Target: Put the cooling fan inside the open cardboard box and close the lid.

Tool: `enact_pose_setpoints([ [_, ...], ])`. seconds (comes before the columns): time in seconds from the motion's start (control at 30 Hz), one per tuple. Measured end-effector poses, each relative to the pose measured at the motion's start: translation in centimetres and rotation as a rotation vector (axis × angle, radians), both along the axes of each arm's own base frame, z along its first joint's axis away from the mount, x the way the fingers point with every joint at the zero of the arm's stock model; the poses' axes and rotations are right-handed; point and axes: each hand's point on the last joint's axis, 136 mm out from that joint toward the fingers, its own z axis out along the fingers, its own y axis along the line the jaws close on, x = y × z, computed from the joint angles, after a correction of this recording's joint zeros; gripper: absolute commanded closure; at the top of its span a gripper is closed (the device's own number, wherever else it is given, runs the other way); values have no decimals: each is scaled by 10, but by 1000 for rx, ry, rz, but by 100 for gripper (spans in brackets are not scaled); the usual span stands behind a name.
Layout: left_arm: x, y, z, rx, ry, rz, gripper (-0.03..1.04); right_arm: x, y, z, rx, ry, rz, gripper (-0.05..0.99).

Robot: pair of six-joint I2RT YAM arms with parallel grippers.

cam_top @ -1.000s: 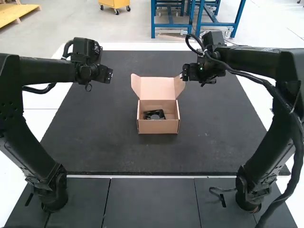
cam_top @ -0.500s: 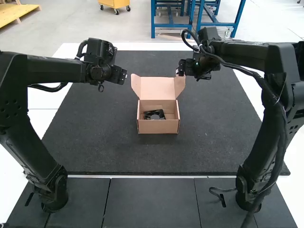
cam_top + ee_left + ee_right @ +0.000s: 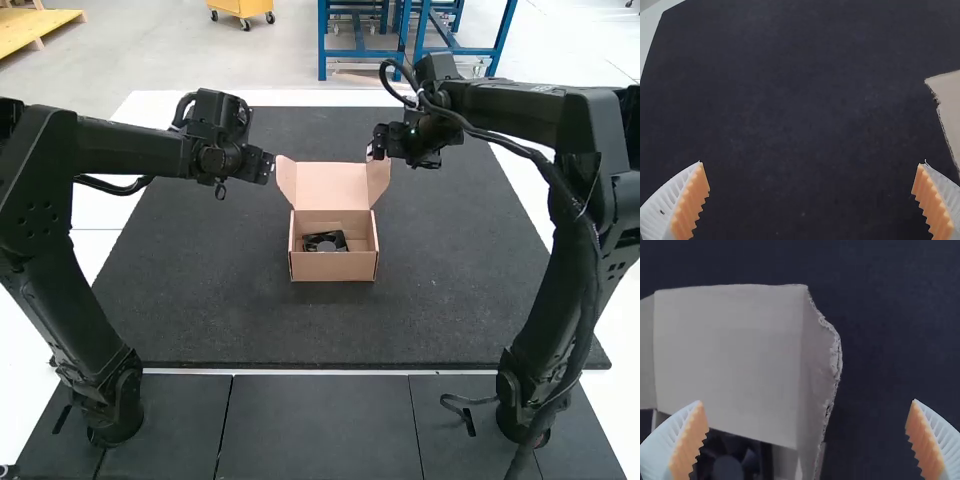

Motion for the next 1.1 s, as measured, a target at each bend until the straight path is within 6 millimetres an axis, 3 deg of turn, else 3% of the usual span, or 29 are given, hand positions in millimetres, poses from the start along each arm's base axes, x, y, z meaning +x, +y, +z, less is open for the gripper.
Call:
enact_pose_setpoints([
  [0.23,2,0,-16,11,30,2,5,-3,4,0,21,14,15,3],
  [0.43,4,-1,-17,9,25,2,5,-6,6,-1,35,27,23,4],
  [0.6,5,-1,-15,5,19,4,5,-6,8,-3,41,36,25,15],
  [0.83,5,-1,-16,1,19,6,5,-2,9,-22,32,71,21,31],
  [1.1,5,-1,-16,-2,19,8,5,6,12,-18,46,37,23,61],
])
